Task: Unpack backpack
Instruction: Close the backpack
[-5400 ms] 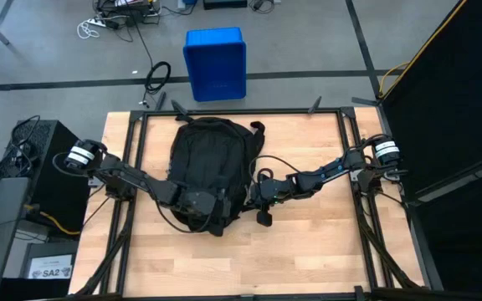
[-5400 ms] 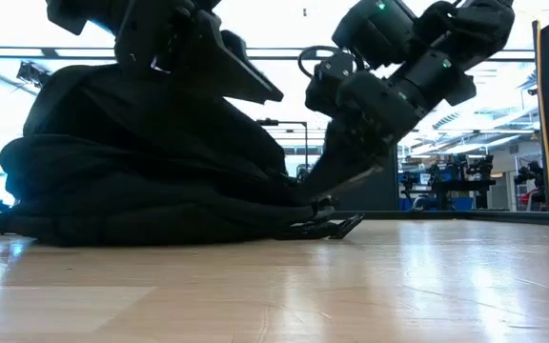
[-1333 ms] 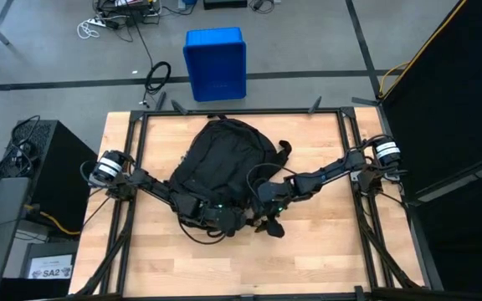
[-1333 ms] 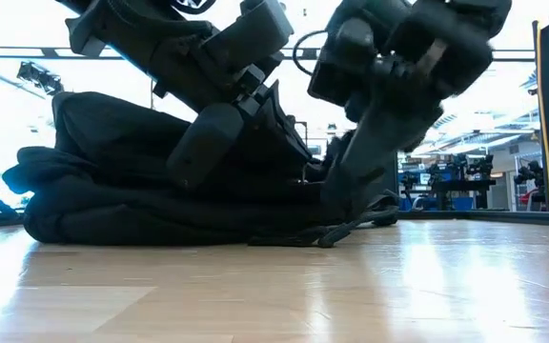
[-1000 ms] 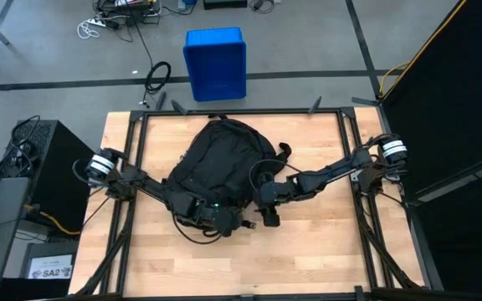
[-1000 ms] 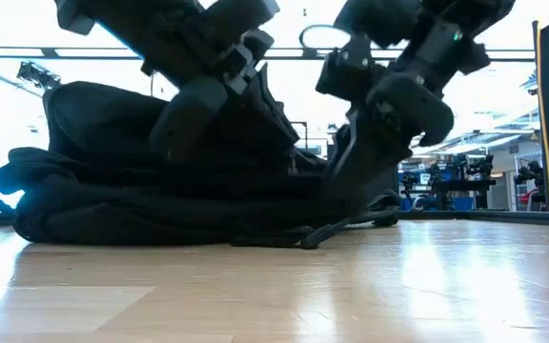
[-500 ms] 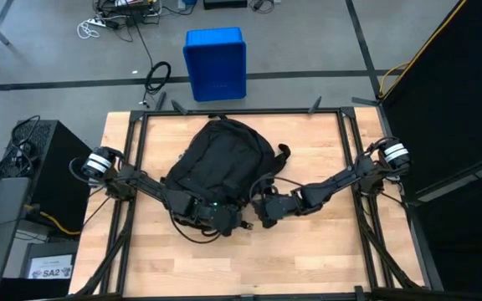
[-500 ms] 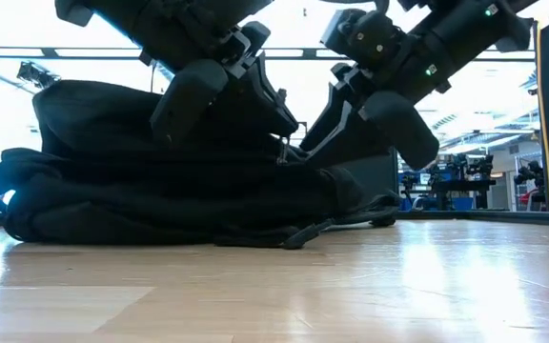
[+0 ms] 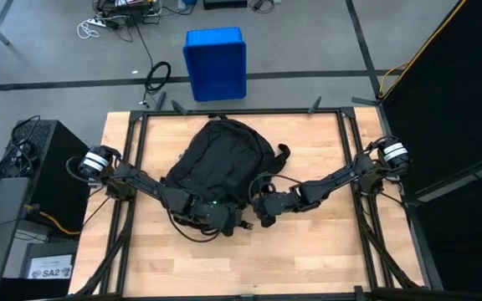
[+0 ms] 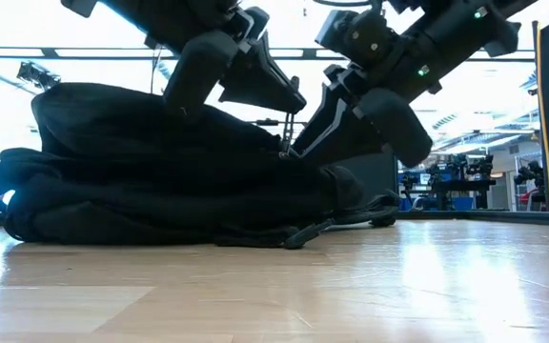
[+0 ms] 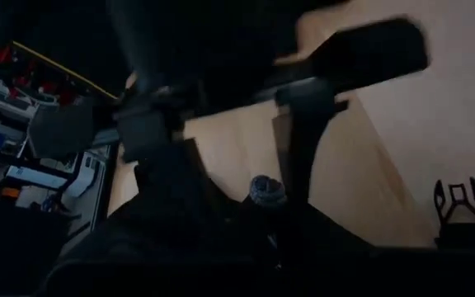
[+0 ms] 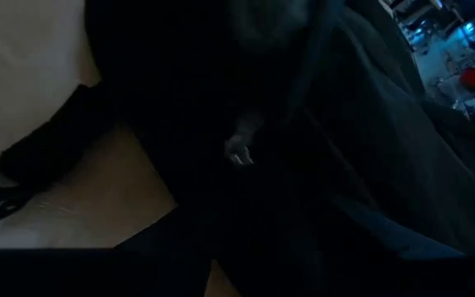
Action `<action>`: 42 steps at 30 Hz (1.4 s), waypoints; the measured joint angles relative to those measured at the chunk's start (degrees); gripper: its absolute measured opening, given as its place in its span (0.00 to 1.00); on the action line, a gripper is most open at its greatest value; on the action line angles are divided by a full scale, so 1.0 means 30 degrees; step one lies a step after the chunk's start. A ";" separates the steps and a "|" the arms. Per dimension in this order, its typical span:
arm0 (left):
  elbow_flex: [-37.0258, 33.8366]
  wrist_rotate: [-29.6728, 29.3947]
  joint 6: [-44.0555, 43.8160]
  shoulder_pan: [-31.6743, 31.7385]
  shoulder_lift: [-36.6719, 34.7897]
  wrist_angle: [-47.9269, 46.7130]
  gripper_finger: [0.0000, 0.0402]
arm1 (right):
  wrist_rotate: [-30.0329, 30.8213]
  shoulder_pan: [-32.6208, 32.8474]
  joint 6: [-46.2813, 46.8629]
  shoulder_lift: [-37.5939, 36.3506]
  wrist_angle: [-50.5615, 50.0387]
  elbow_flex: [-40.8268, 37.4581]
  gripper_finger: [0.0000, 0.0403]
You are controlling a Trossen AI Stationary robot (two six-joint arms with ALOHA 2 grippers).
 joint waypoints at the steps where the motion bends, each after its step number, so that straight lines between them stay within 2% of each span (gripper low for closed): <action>1: 0.0000 0.0024 -0.0016 -0.0014 -0.0005 0.0048 0.00 | -0.0208 -0.0180 0.0009 0.0000 -0.0047 0.0000 0.42; 6: 0.0000 0.0117 -0.0044 -0.0249 -0.0005 0.0137 0.00 | -0.1186 -0.0877 0.0223 0.0007 -0.0093 -0.0007 0.40; 10: 0.0272 0.0153 -0.0005 -0.0507 -0.0046 -0.0006 0.00 | -0.1554 -0.1325 0.0230 0.0007 -0.0250 -0.0007 0.34; 12: 0.0720 0.0120 -0.0007 -0.0643 -0.0060 -0.0699 0.00 | -0.1576 -0.1443 0.0230 0.0007 -0.0483 -0.0007 0.28; 16: 0.1613 -0.0282 -0.0049 -0.1107 -0.0078 -0.2823 0.00 | -0.1336 -0.1456 0.0149 0.0007 -0.1176 -0.0007 0.06; 17: 0.1785 -0.0331 -0.0105 -0.1217 -0.0078 -0.3378 0.00 | -0.1032 -0.1412 0.0152 0.0007 -0.1383 -0.0007 0.03; 22: 0.2222 -0.0111 -0.1548 -0.2036 -0.0272 -0.6042 0.00 | 0.1402 -0.1214 0.1315 -0.0065 -0.3743 -0.0022 0.00; 25: 0.2215 -0.0291 -0.2591 -0.2505 -0.0289 -0.7061 0.00 | 0.1925 -0.1261 0.2412 -0.0284 -0.4989 -0.0022 0.00; 29: 0.2190 -0.0378 -0.3971 -0.2679 -0.0289 -0.7177 0.00 | 0.1614 -0.1283 0.2817 -0.0300 -0.4843 -0.0023 0.00; 36: 0.1902 -0.0681 -0.4614 -0.2481 -0.0267 -0.5225 0.00 | -0.0400 -0.1299 0.2582 -0.0306 -0.1250 -0.0029 0.00; 38: 0.1902 -0.2363 -0.4115 -0.2790 -0.0267 -0.5158 0.00 | -0.1015 -0.1492 0.2818 -0.0306 -0.0003 -0.0029 0.00; 42: 0.1894 -0.8161 -0.1197 -0.3874 -0.0253 -0.5321 0.00 | -0.2501 -0.2266 0.3927 -0.0306 0.1886 -0.0029 0.00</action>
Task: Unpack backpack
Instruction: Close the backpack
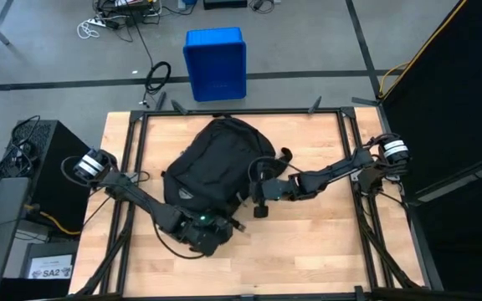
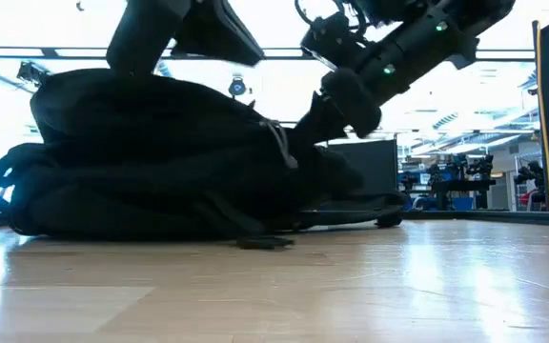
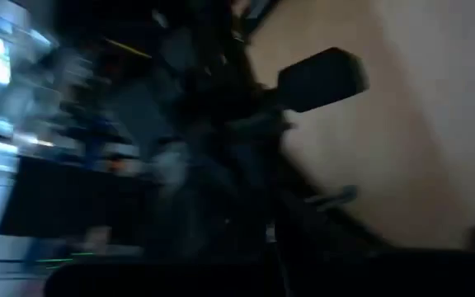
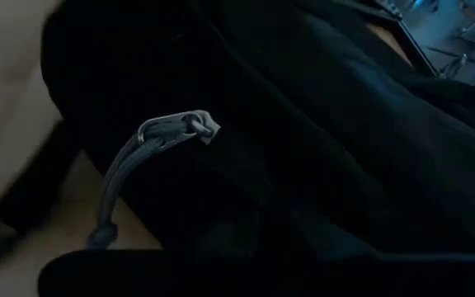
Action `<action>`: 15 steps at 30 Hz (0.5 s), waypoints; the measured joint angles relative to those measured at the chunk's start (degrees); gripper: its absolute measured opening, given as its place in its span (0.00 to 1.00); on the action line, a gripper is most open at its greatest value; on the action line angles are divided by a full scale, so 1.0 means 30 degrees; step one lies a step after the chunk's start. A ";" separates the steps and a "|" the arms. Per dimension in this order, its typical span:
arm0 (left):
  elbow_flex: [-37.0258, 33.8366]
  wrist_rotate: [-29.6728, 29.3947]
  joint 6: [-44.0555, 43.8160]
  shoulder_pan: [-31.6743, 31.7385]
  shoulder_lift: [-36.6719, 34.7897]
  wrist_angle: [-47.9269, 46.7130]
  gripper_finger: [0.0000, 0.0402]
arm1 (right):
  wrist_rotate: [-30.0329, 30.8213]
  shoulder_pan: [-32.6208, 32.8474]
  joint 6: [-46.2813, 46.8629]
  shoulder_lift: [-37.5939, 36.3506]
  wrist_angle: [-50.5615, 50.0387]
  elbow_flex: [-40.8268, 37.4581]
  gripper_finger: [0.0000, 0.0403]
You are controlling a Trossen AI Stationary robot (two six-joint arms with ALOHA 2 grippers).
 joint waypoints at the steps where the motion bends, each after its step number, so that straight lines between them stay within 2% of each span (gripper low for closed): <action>1: 0.0000 -0.0663 0.0629 -0.0208 -0.0007 -0.0002 0.00 | -0.0344 -0.0205 0.0227 0.0000 0.0351 0.0000 0.00; 4: 0.0000 -0.0742 0.1046 -0.0561 -0.0036 -0.0505 0.00 | -0.1163 -0.0805 0.0616 0.0000 0.1103 0.0000 0.00; 10: 0.0000 0.0176 -0.1693 -0.0648 -0.0044 -0.2318 0.00 | -0.3383 -0.1732 0.0941 -0.0007 0.2221 0.0000 0.00; 12: 0.0000 0.0301 -0.2453 -0.0641 -0.0037 -0.2187 0.00 | -0.4181 -0.1961 0.1231 -0.0007 0.2497 0.0000 0.00; 15: 0.0000 0.1530 -0.3005 -0.0324 0.0022 -0.1864 0.00 | -0.4470 -0.2130 0.1618 -0.0012 0.2779 0.0000 0.00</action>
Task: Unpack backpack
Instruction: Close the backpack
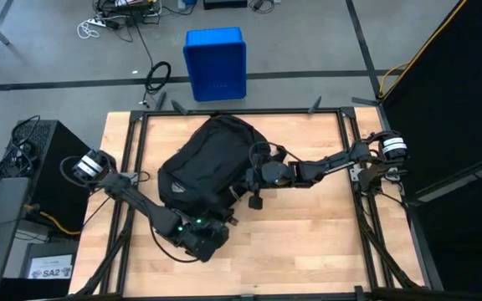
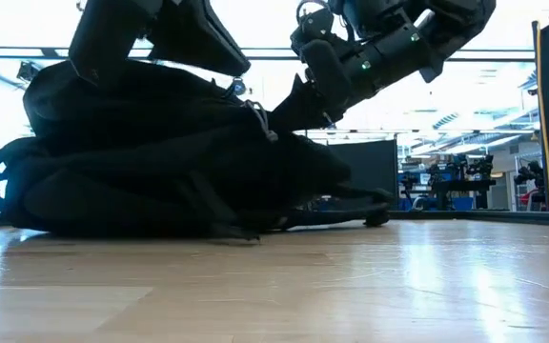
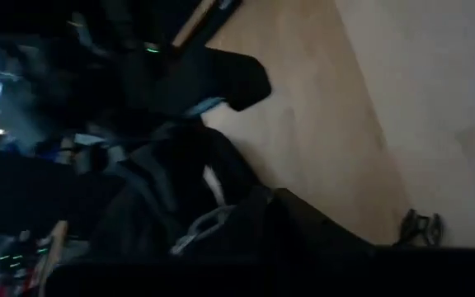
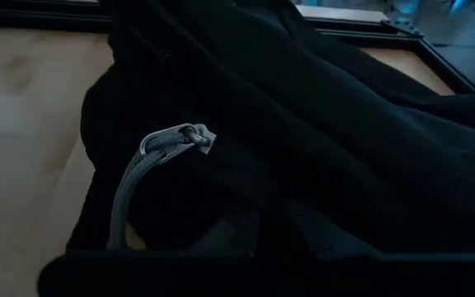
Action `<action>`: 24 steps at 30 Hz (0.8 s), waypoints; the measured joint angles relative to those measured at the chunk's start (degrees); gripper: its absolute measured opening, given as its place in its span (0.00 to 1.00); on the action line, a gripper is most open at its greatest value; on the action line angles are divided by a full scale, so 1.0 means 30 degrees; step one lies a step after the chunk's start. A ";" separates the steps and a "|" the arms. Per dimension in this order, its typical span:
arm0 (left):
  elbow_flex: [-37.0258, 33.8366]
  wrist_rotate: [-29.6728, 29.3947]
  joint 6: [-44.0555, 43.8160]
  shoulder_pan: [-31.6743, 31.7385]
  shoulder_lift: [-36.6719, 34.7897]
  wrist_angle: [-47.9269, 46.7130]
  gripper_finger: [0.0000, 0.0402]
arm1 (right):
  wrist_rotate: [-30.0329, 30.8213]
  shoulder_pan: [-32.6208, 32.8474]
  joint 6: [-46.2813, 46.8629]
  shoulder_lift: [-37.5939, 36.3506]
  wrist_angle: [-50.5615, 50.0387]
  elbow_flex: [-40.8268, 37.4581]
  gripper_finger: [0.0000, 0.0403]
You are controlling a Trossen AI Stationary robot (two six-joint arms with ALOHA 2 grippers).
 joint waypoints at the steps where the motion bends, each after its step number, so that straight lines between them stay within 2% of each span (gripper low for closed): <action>1: 0.0000 0.0440 0.0035 0.0100 0.0015 -0.0025 0.00 | 0.0004 -0.0012 0.0009 -0.0003 0.0081 0.0000 0.00; 7: 0.0000 0.1595 0.0158 0.0480 0.0036 -0.0030 0.09 | 0.0012 -0.0012 -0.0018 -0.0003 0.0830 0.0000 0.00; 11: 0.0000 0.1598 0.0702 0.0862 0.0361 0.0371 0.22 | 0.0012 -0.0012 -0.0003 -0.0003 0.1072 0.0000 0.00; 14: 0.0000 0.1540 0.2579 0.1067 0.0824 0.1188 0.33 | 0.0004 -0.0012 -0.0003 -0.0003 0.1082 0.0000 0.00; 19: 0.0000 0.0544 0.5264 0.1416 0.1956 0.1579 0.49 | 0.0004 -0.0012 -0.0001 -0.0003 0.1143 0.0000 0.00; 24: 0.0000 -0.1784 0.7298 0.1693 0.2879 0.1934 0.56 | -0.0010 -0.0004 0.0004 -0.0010 0.1151 0.0000 0.00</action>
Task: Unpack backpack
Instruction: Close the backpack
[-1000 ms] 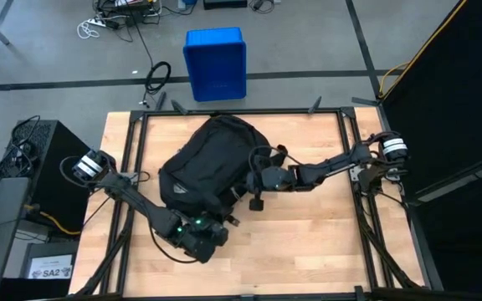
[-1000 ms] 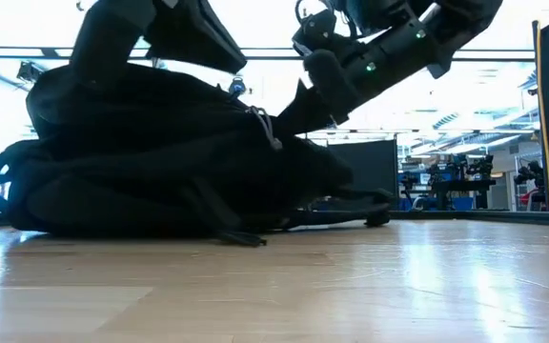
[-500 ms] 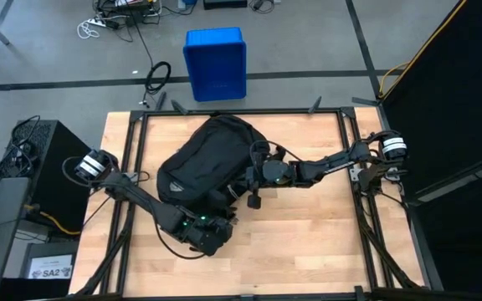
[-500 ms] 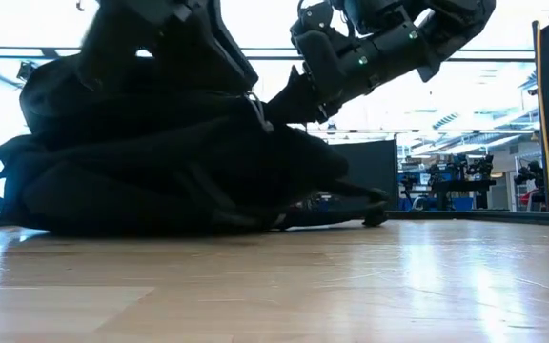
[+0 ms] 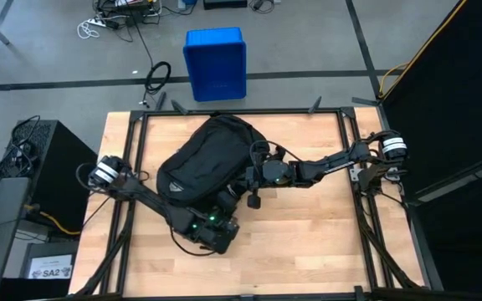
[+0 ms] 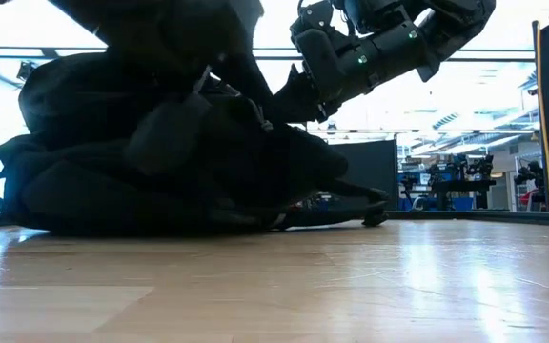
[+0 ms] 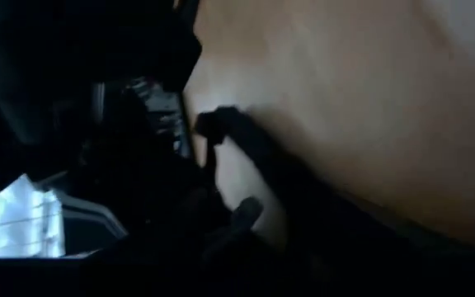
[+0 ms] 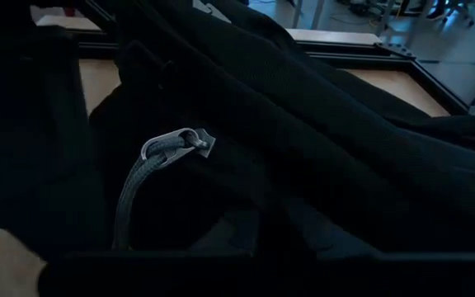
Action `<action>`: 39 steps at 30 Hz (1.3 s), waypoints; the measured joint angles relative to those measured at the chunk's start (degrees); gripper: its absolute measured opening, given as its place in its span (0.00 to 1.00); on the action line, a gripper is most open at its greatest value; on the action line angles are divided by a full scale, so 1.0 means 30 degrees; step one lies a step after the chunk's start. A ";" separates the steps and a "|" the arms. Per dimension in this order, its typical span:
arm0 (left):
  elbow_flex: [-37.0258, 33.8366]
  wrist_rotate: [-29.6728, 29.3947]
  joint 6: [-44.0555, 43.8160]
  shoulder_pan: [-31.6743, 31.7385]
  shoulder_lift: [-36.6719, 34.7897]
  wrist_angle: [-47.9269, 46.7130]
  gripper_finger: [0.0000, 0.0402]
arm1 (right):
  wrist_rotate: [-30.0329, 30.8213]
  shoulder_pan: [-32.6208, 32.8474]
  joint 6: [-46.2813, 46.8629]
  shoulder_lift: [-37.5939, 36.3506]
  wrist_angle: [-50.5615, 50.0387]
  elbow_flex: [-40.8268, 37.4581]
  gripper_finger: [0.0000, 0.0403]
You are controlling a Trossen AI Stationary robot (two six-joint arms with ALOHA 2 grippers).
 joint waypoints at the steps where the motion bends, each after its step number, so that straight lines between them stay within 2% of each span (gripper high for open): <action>1: 0.0000 -0.0342 0.0286 0.0026 0.0040 0.0043 0.57 | -0.0021 0.0000 0.0000 0.0000 0.0007 0.0007 0.00; 7: 0.0000 -0.0557 0.0321 0.0540 0.0035 0.0096 0.57 | -0.0179 0.0007 0.0015 0.0000 0.0034 0.0007 0.00; 13: 0.0000 0.0430 0.0255 0.1049 0.0035 0.0223 0.57 | -0.0466 0.0015 0.0022 0.0000 0.0087 0.0015 0.00; 19: 0.0000 0.0335 0.0222 0.1182 0.0035 0.0238 0.52 | -0.0466 0.0009 0.0022 0.0000 0.0104 0.0022 0.00; 25: 0.0320 0.0097 -0.0661 0.0014 0.0028 0.0799 0.48 | 0.0141 0.0032 0.0022 -0.0015 0.0050 0.0022 0.00; 28: 0.0932 -0.0392 -0.2702 -0.0851 -0.0191 0.0329 0.48 | 0.0191 0.0036 0.0022 -0.0015 0.0014 0.0022 0.00; 31: 0.1064 -0.0222 -0.6410 -0.1482 -0.1082 -0.0816 0.47 | 0.0255 0.0036 0.0022 -0.0022 0.0014 0.0022 0.00; 35: 0.0396 0.1758 -1.2737 -0.1854 -0.2434 -0.2345 0.47 | 0.0291 0.0029 0.0022 -0.0022 0.0027 0.0022 0.00; 39: -0.0700 0.3075 -1.7526 -0.1890 -0.2616 -0.1006 0.47 | 0.0328 0.0029 0.0015 -0.0022 0.0332 0.0022 0.00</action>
